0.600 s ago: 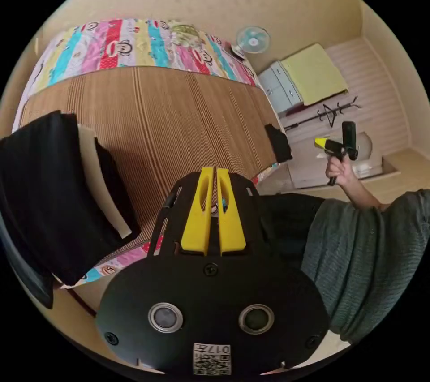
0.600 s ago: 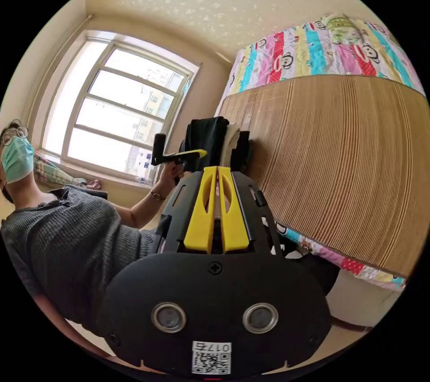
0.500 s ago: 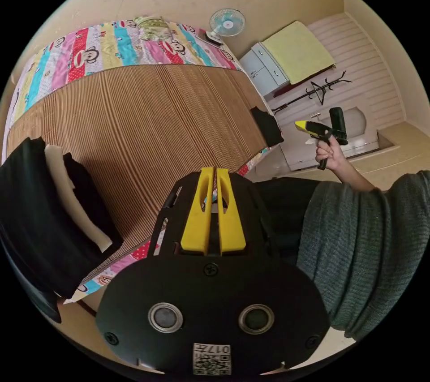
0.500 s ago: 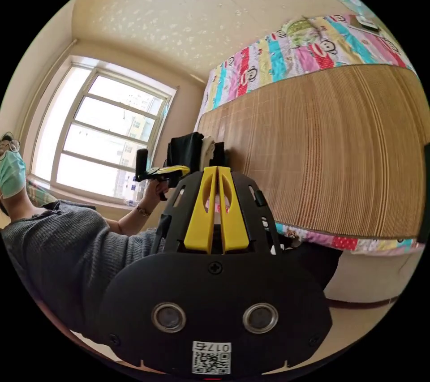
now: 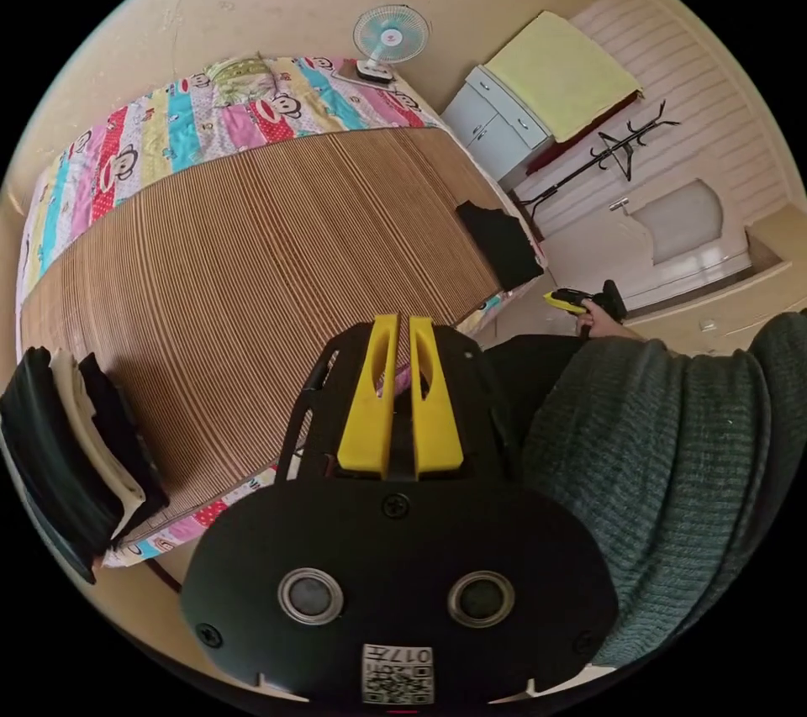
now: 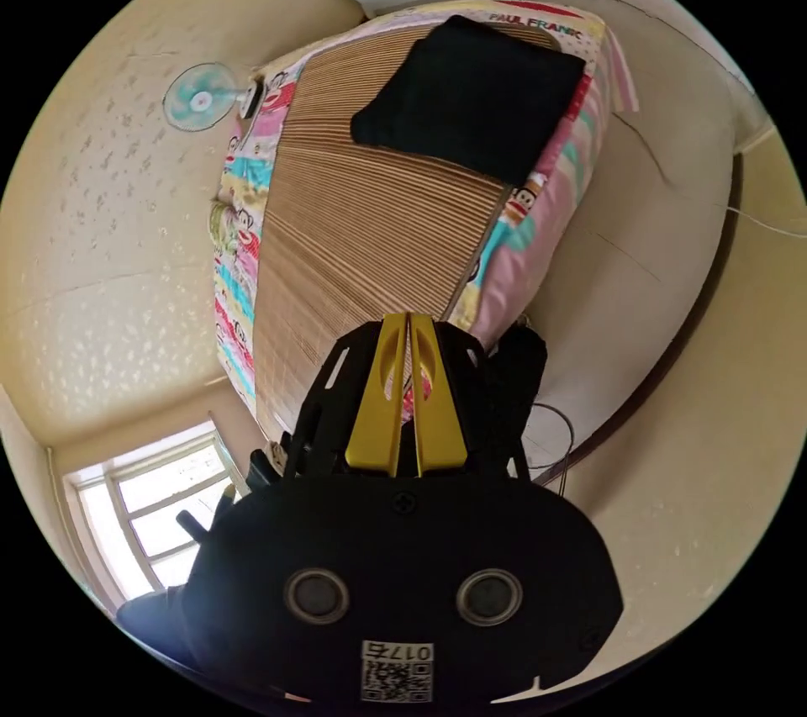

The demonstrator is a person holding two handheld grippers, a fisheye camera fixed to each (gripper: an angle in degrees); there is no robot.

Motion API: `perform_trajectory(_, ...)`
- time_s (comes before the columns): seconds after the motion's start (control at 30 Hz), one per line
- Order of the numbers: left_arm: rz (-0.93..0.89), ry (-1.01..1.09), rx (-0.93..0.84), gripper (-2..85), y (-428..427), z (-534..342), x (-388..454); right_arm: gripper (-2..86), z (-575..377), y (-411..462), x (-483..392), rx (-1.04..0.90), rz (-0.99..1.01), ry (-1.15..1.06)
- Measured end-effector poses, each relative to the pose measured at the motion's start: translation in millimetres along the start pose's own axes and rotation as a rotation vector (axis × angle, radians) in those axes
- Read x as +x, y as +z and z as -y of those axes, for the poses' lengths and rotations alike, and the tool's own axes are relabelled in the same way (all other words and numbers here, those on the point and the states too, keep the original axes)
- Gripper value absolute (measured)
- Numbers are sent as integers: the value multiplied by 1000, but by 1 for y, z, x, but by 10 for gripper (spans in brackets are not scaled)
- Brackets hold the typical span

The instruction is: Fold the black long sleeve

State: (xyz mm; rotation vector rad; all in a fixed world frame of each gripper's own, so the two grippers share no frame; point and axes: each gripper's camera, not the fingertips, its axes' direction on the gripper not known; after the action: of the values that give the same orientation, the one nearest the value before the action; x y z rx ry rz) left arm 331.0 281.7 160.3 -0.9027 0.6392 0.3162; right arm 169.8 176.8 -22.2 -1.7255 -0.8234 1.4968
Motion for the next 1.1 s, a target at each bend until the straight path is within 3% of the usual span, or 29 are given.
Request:
perform_trajectory(0.43, 28, -129, 163, 11, 93, 27, 44, 38, 129, -80, -77, -170, -340, -155)
perform_trajectory(0.6, -175, -345, 252, 34, 113, -11, -19, 78, 189, -114, -114, -55, -457, -141)
perform_trajectory(0.77, -155, -488, 298, 50, 113, -28, -70, 112, 226, -121, -147, -33, -518, -183)
perform_trajectory(0.87, -165, -373, 303, 63, 126, -11, -79, 117, 229, -113, -150, -65, -491, -188)
perform_trajectory(0.97, -221, -276, 313, 67, 147, 16, -88, 68, 216, -99, -137, -129, -470, -157)
perform_trajectory(1.1, -409, -179, 332, 11, 178, 45, -108, 37, 174, -98, -141, -130, -407, -238)
